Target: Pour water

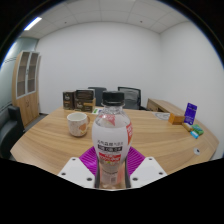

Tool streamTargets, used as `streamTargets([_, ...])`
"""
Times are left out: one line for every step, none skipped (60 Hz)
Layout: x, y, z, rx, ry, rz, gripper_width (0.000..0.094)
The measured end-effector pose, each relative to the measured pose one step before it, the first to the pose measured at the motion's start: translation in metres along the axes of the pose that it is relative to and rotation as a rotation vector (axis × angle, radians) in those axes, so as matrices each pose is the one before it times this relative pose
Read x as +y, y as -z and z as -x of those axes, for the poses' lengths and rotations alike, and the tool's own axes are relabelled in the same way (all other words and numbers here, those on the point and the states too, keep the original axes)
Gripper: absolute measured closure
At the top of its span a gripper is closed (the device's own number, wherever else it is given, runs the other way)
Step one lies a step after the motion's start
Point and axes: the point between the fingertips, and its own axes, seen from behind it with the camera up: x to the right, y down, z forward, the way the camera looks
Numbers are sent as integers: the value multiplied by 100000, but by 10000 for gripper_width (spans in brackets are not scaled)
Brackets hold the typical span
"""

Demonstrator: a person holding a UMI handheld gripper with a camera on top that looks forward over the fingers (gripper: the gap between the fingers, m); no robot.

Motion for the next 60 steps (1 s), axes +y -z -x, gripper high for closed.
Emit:
streamTargets([-459, 53, -72, 153, 1443, -325, 596])
streamTargets([-463, -4, -124, 287, 1325, -297, 595])
streamTargets([-501, 5, -181, 418, 1181, -372, 595])
streamTargets([-531, -2, -259, 561, 1296, -338, 595])
streamTargets([-564, -37, -264, 630, 1532, -260, 595])
streamTargets([-582, -85, -313, 703, 1633, -320, 596])
streamTargets([-630, 155, -519, 491, 1647, -462, 596])
streamTargets([-666, -210, -341, 889, 1741, -445, 595])
streamTargets([-776, -321, -181, 1345, 1930, -471, 595])
streamTargets([-685, -220, -355, 1053, 2189, -438, 595])
streamTargets([-709, -268, -382, 1114, 2450, -414, 594])
streamTargets([-739, -335, -415, 1228, 2631, -493, 595])
streamTargets([-738, -336, -409, 1273, 2852, -536, 595])
streamTargets([-710, -401, -438, 1373, 3195, -420, 595])
streamTargets([-643, -465, -428, 1515, 3535, -309, 595])
streamTargets([-556, -392, -678, 1302, 3680, -368, 594])
streamTargets([-685, -441, -448, 1756, 3812, -299, 594])
streamTargets([-518, -482, -411, 1785, 3722, -330, 595])
streamTargets([-604, -491, -411, 1612, 4017, -200, 595])
streamTargets([-646, -509, -366, 1476, 4117, -257, 594])
streamTargets([-606, -509, -331, 1453, 4086, -325, 594])
streamTargets([-583, -585, -305, 1447, 4026, -337, 595])
streamTargets([-540, -627, -235, 1352, 4162, -192, 595])
streamTargets([-470, -643, -186, 1202, 4464, 44, 596])
streamTargets([-431, -649, -169, 1093, 4619, 121, 597])
streamTargets([-453, -669, -95, 1106, 4609, -12, 596])
streamTargets([-236, -886, -203, 756, 4472, -278, 597])
streamTargets([-332, -739, -180, 810, 4697, 168, 596])
streamTargets([-453, -235, -43, 1357, 4853, 64, 595])
streamTargets([-528, -495, -45, 905, 4772, -189, 595])
streamTargets([-527, -576, 33, 912, 4878, -291, 596])
streamTargets([-485, -542, 43, 997, 5186, -241, 596])
streamTargets([-545, -518, 53, 1037, 5266, -511, 596])
streamTargets([-574, -478, 59, 1003, 5190, -842, 597])
streamTargets([-564, -440, 87, 924, 5276, -934, 596])
streamTargets([-571, -454, 121, 881, 5397, -812, 598])
streamTargets([-458, -628, 248, 865, 5235, -919, 599])
streamTargets([-512, -304, -30, 927, 5051, -746, 598])
streamTargets([-553, -320, 24, 911, 4748, -883, 599])
streamTargets([-541, -279, 89, 827, 4612, -904, 598])
streamTargets([-540, -293, 131, 731, 4635, -870, 599])
streamTargets([-549, -263, 157, 703, 4590, -897, 597])
streamTargets([-512, -235, 164, 630, 4544, -808, 598])
streamTargets([-464, -208, 167, 624, 4629, -641, 598])
streamTargets([-453, -357, 237, 767, 4584, -617, 597])
streamTargets([-467, -228, 82, 789, 4556, -496, 597])
streamTargets([-440, -220, 24, 1151, 4782, -493, 598])
streamTargets([-370, -155, 38, 1181, 5082, -396, 597])
streamTargets([-299, -136, 61, 1037, 5299, -256, 598])
streamTargets([-382, -123, 54, 1083, 4730, -538, 598])
streamTargets([-486, -126, -5, 1089, 3865, -1008, 598])
streamTargets([-515, -226, 114, 587, 3367, -1798, 597])
streamTargets([-520, -138, 124, 409, 3484, -1175, 598])
streamTargets([-420, -70, 116, 284, 3494, -869, 597])
streamTargets([-401, -91, 37, 317, 3022, -966, 597])
streamTargets([-421, 10, 13, 513, 2647, -992, 599])
streamTargets([-427, -15, -19, 582, 2080, -952, 598])
streamTargets([-409, 10, -53, 605, 1661, -1026, 597])
streamTargets([-356, 13, 11, 456, 1459, -966, 597])
streamTargets([-270, -21, 12, 176, 1444, -672, 596])
